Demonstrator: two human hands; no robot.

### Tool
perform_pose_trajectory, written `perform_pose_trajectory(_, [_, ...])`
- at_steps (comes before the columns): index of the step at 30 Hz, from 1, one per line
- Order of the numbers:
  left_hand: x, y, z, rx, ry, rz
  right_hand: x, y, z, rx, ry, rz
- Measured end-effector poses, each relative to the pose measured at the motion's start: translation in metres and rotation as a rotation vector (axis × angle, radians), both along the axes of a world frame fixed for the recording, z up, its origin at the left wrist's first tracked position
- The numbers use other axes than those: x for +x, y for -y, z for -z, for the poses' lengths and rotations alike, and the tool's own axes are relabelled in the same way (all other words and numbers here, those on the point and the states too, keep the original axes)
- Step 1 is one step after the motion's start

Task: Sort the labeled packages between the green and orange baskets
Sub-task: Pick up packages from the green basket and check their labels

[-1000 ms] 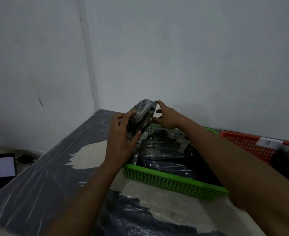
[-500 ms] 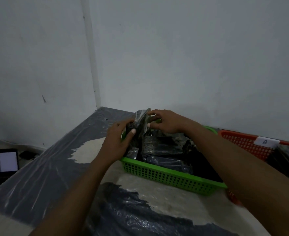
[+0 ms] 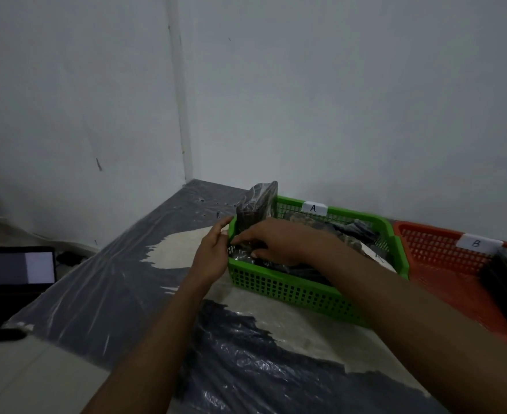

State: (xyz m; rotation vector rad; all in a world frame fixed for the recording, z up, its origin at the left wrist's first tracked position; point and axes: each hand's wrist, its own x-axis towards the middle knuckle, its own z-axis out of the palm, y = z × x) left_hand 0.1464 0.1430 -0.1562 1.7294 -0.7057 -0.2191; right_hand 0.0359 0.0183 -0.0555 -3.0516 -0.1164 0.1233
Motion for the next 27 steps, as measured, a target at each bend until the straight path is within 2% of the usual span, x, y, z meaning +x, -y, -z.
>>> perform_pose_trajectory(5, [0.002, 0.003, 0.002, -0.019, -0.033, 0.001, 0.003, -0.002, -0.003, -0.092, -0.162, -0.027])
perform_pose_trajectory(11, [0.002, 0.002, 0.002, -0.042, -0.041, -0.006, 0.010, -0.005, 0.001, -0.133, -0.079, -0.065])
perform_pose_trajectory(16, [-0.002, 0.003, 0.003, -0.077, 0.006, -0.049, -0.009, 0.013, -0.019, 0.171, 0.109, -0.006])
perform_pose_trajectory(20, [-0.014, -0.002, -0.005, -0.151, 0.331, -0.219, -0.027, 0.032, -0.040, 0.362, 0.185, 0.045])
perform_pose_trajectory(25, [-0.023, -0.010, -0.021, -0.158, 0.508, 0.008, -0.040, 0.042, -0.037, 0.620, 0.189, 0.097])
perform_pose_trajectory(27, [-0.027, -0.008, -0.028, -0.191, 0.496, 0.047, -0.042, 0.042, -0.034, 0.677, 0.211, 0.100])
